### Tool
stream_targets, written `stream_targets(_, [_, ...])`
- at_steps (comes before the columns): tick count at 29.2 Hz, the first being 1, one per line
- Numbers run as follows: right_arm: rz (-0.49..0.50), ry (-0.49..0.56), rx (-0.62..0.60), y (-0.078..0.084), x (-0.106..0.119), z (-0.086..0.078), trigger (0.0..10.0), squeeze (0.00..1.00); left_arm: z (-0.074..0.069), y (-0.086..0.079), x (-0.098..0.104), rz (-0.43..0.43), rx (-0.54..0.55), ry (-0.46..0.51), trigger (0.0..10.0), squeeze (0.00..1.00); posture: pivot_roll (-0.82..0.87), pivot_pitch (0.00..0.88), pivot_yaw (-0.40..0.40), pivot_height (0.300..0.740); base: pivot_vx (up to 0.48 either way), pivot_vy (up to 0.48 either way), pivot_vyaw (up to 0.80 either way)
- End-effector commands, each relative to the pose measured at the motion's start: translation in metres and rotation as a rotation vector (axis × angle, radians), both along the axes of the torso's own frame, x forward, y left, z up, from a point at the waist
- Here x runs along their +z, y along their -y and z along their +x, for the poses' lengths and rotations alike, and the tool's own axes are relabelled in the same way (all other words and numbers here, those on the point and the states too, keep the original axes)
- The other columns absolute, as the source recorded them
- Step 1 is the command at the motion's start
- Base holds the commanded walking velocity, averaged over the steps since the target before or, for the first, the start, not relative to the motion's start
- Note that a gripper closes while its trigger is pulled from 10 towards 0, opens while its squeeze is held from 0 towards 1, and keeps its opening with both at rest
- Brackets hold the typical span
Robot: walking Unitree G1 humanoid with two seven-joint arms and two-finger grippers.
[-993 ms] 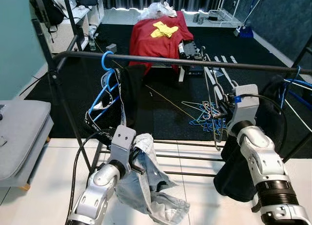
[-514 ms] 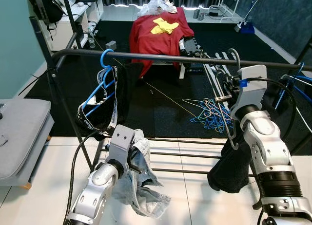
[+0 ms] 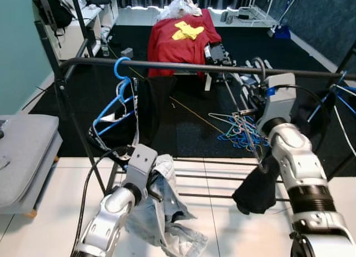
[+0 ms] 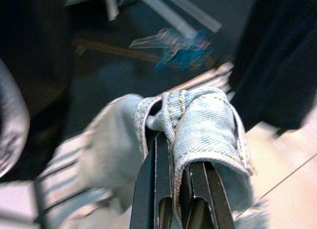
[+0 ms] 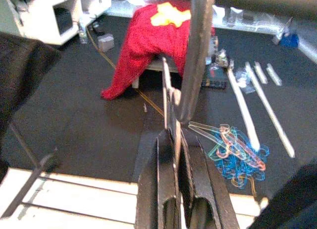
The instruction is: Hang hanger
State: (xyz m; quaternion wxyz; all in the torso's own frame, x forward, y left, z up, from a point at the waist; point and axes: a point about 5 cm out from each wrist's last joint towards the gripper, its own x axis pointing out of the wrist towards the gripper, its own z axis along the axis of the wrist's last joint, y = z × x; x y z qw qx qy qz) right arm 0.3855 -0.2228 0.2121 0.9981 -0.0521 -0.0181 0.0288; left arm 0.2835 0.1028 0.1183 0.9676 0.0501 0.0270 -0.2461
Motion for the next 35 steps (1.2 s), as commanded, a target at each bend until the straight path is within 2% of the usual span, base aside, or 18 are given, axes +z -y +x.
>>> stream_targets(1, [0.017, 0.023, 0.007, 0.003, 0.004, 0.003, 10.0, 0.0, -0.003, 0.002, 0.013, -0.044, -0.029, 0.066, 10.0, 0.0, 0.03, 0.141, 0.011, 0.74, 0.0, 0.0, 0.0])
stream_targets(2, [0.017, 0.023, 0.007, 0.003, 0.004, 0.003, 10.0, 0.0, -0.003, 0.002, 0.013, -0.044, -0.029, 0.066, 10.0, 0.0, 0.03, 0.141, 0.011, 0.74, 0.0, 0.0, 0.0])
stream_targets(3, [0.001, 0.028, -0.002, 0.007, 0.012, 0.009, 10.0, 0.0, -0.012, 0.005, 0.022, -0.077, -0.082, 0.118, 10.0, 0.0, 0.04, 0.17, 0.011, 0.74, 0.0, 0.0, 0.0])
stream_targets(5, [0.001, 0.028, -0.002, 0.007, 0.012, 0.009, 10.0, 0.0, -0.012, 0.005, 0.022, -0.077, -0.082, 0.118, 10.0, 0.0, 0.04, 0.17, 0.011, 0.74, 0.0, 0.0, 0.0])
stream_targets(7, [-0.024, 0.037, -0.002, 0.008, 0.018, 0.012, 10.0, 0.0, -0.021, 0.004, 0.027, -0.089, -0.107, 0.146, 10.0, 0.0, 0.05, 0.188, 0.01, 0.74, 0.0, 0.0, 0.0])
stream_targets(11, [-0.053, 0.072, 0.011, 0.009, 0.034, 0.018, 10.0, 0.0, -0.03, 0.002, 0.026, -0.103, -0.109, 0.142, 10.0, 0.0, 0.06, 0.208, 0.003, 0.74, 0.0, 0.0, 0.0])
stream_targets(16, [-0.074, 0.07, 0.01, 0.01, 0.038, 0.021, 10.0, 0.0, -0.033, 0.001, 0.024, -0.099, -0.106, 0.131, 10.0, 0.0, 0.06, 0.216, 0.003, 0.74, 0.0, 0.0, 0.0])
stream_targets(21, [-0.034, -0.004, 0.01, 0.015, 0.032, 0.023, 10.0, 0.0, -0.036, -0.001, 0.022, -0.098, -0.109, 0.108, 10.0, 0.0, 0.07, 0.22, 0.009, 0.74, 0.0, 0.0, 0.0])
stream_targets(24, [-0.034, -0.004, 0.01, 0.015, 0.032, 0.023, 10.0, 0.0, -0.036, -0.001, 0.022, -0.098, -0.109, 0.108, 10.0, 0.0, 0.07, 0.22, 0.009, 0.74, 0.0, 0.0, 0.0])
stream_targets(25, [-0.019, -0.002, 0.003, 0.017, 0.033, 0.023, 10.0, 0.94, -0.036, -0.003, 0.021, -0.095, -0.103, 0.103, 10.0, 0.0, 0.07, 0.217, 0.012, 0.74, 0.0, 0.0, 0.0])
stream_targets(26, [-0.018, 0.009, -0.007, 0.019, 0.035, 0.023, 10.0, 1.0, -0.035, -0.003, 0.021, -0.095, -0.103, 0.1, 10.0, 0.0, 0.07, 0.214, 0.014, 0.74, 0.0, 0.0, 0.0])
stream_targets(30, [-0.04, 0.033, -0.034, 0.022, 0.041, 0.023, 10.0, 1.0, -0.034, -0.004, 0.021, -0.095, -0.102, 0.098, 10.0, 0.0, 0.06, 0.209, 0.015, 0.74, 0.0, 0.0, 0.0])
stream_targets(31, [-0.053, 0.046, -0.038, 0.022, 0.043, 0.023, 10.0, 0.24, -0.033, -0.004, 0.02, -0.097, -0.102, 0.098, 10.0, 0.0, 0.06, 0.208, 0.015, 0.74, 0.0, 0.0, 0.0])
stream_targets(32, [-0.053, 0.046, -0.038, 0.022, 0.043, 0.023, 10.0, 0.24, -0.033, -0.004, 0.02, -0.097, -0.102, 0.098, 10.0, 0.0, 0.06, 0.208, 0.015, 0.74, 0.0, 0.0, 0.0])
stream_targets(33, [-0.057, 0.066, -0.044, 0.022, 0.046, 0.023, 10.0, 0.0, -0.033, -0.004, 0.02, -0.1, -0.1, 0.098, 10.0, 0.0, 0.06, 0.201, 0.014, 0.74, 0.0, 0.0, 0.0])
stream_targets(35, [-0.076, 0.089, -0.05, 0.021, 0.05, 0.023, 10.0, 0.0, -0.032, -0.003, 0.02, -0.104, -0.097, 0.097, 10.0, 0.0, 0.06, 0.185, 0.012, 0.74, 0.0, 0.0, 0.0])
